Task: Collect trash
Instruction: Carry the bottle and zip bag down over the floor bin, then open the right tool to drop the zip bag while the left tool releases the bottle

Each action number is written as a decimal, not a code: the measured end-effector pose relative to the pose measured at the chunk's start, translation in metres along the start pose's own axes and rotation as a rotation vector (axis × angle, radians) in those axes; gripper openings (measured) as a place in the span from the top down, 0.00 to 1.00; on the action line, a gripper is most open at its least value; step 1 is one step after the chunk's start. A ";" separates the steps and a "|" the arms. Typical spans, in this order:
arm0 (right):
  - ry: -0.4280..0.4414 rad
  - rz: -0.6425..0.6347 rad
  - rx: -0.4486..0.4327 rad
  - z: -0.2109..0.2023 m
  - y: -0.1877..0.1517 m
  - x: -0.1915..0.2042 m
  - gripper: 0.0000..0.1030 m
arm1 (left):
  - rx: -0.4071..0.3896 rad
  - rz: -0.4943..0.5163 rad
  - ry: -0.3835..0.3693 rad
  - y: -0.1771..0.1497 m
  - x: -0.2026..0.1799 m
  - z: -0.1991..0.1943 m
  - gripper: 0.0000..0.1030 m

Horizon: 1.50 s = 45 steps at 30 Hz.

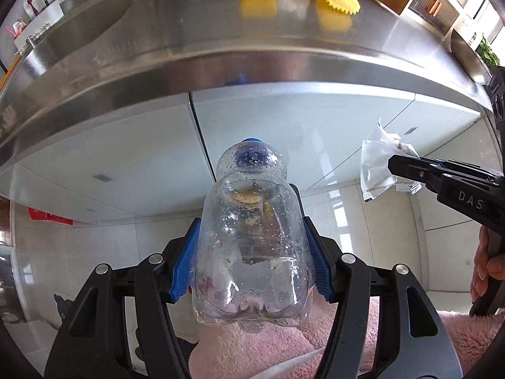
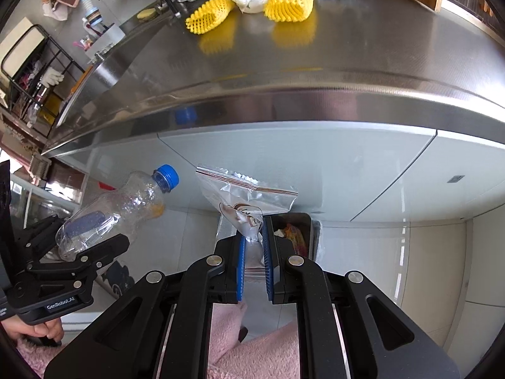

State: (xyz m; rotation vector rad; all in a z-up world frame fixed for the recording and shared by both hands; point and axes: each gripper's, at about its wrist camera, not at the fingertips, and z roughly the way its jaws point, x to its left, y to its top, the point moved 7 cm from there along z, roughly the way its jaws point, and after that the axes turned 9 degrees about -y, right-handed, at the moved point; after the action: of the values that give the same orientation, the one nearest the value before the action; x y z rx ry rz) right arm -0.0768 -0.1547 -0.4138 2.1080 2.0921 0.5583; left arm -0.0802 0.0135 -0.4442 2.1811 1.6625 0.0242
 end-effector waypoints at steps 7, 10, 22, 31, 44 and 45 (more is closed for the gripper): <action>-0.011 0.055 0.064 0.050 -0.018 -0.010 0.89 | 0.091 0.012 -0.031 -0.018 0.005 0.072 0.43; -0.014 0.067 0.095 0.076 -0.025 -0.012 0.89 | 0.118 -0.003 -0.042 -0.022 0.009 0.103 0.43; -0.024 0.177 0.253 0.186 -0.053 -0.021 0.89 | 0.211 -0.051 -0.048 -0.037 0.028 0.201 0.43; -0.040 0.202 0.366 0.234 -0.066 -0.026 0.89 | 0.283 -0.089 -0.044 -0.047 0.029 0.237 0.43; -0.063 0.225 0.387 0.242 -0.059 -0.028 0.68 | 0.300 -0.103 -0.074 -0.050 0.030 0.234 0.42; -0.064 0.230 0.378 0.241 -0.057 -0.029 0.51 | 0.299 -0.106 -0.077 -0.051 0.030 0.235 0.43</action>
State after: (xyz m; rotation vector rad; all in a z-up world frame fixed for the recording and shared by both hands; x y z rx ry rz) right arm -0.0479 -0.1399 -0.6608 2.5511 2.0656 0.1150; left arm -0.0598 -0.0175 -0.6837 2.2656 1.8326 -0.3541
